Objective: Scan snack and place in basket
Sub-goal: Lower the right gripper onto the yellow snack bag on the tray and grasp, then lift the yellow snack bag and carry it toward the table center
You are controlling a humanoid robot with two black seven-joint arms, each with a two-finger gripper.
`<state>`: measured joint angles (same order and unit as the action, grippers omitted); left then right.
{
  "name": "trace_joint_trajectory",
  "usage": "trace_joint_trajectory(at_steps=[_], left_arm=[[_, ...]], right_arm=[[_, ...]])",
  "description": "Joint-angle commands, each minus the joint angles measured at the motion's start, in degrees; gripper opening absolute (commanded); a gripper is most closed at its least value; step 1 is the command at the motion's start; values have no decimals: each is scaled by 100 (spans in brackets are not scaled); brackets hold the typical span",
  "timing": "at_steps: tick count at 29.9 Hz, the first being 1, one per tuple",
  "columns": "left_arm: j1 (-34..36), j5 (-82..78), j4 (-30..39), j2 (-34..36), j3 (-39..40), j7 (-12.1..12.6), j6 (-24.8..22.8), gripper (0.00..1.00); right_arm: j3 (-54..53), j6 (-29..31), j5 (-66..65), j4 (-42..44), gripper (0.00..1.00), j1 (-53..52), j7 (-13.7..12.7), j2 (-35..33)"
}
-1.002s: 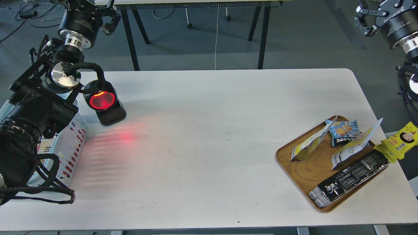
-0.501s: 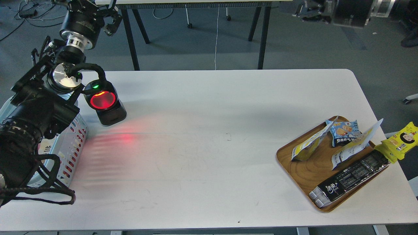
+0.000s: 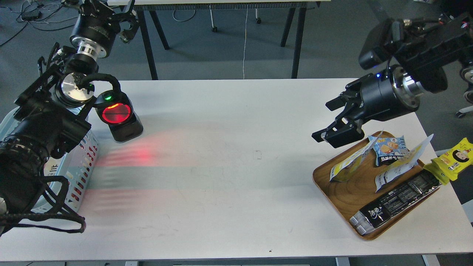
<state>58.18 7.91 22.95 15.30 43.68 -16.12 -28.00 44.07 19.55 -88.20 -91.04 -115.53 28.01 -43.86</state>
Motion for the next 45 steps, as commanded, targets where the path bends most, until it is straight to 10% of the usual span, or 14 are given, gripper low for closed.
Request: trace_joint_trajectory(at_steps=[1,20,27,38,45], left_arm=[[0,0,-1,17,0,-6,0,100],[-9,-9,-27,44,-9,-6,0,100],[0,-18,-44,44,-18,3,0,100],[9,-26,-45,52,-27,21,0,100],[18,-26,-45,61,-27,21,0,100]], right_arm=[[461,-398,-951,-19,83,205,-1,0],[506,-751,-1428,877,81,1252,-1,88],[462,-760,-1436,1220,62,1524,-1,176],[462,-812,-1445,1211,1,1524,-1,167],[444,-1067,-1419,1185,0,1437,-1,159]])
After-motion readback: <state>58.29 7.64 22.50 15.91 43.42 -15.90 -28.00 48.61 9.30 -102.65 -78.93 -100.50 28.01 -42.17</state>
